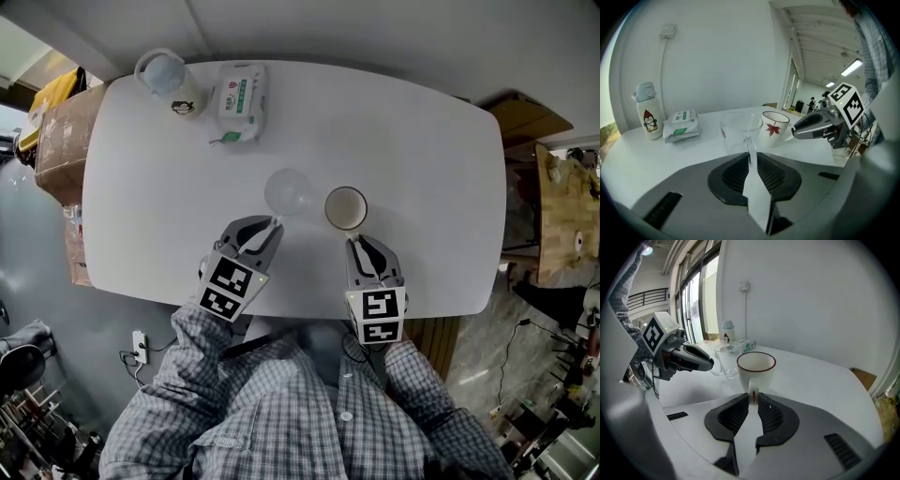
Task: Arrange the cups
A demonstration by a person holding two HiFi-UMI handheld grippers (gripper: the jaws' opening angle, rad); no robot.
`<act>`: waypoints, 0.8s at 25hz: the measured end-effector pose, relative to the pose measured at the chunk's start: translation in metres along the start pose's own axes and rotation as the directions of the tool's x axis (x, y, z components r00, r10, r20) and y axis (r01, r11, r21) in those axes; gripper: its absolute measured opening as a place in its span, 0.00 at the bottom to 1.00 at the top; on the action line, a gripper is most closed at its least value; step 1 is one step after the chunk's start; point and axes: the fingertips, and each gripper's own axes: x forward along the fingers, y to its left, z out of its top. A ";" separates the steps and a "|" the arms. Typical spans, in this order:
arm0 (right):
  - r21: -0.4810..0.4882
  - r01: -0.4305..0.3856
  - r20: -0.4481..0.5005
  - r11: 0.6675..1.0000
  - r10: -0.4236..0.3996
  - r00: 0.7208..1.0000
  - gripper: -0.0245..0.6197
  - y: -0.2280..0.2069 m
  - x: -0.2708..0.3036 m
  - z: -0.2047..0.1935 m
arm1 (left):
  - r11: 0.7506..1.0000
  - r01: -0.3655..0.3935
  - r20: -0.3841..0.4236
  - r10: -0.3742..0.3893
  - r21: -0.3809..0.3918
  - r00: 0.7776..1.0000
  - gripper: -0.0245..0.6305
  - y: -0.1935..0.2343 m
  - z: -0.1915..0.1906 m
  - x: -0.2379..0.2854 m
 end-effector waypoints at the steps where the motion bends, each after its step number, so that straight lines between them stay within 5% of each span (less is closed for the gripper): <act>1: 0.003 -0.002 0.001 1.000 0.002 1.000 0.15 0.003 0.001 0.001 | 1.000 -0.002 0.001 0.002 0.001 1.000 0.13 -0.001 0.000 0.000; 20: 0.042 -0.004 0.034 0.999 0.003 0.999 0.15 0.022 0.016 0.016 | 1.000 0.031 0.004 -0.031 0.003 1.000 0.12 -0.020 0.005 0.007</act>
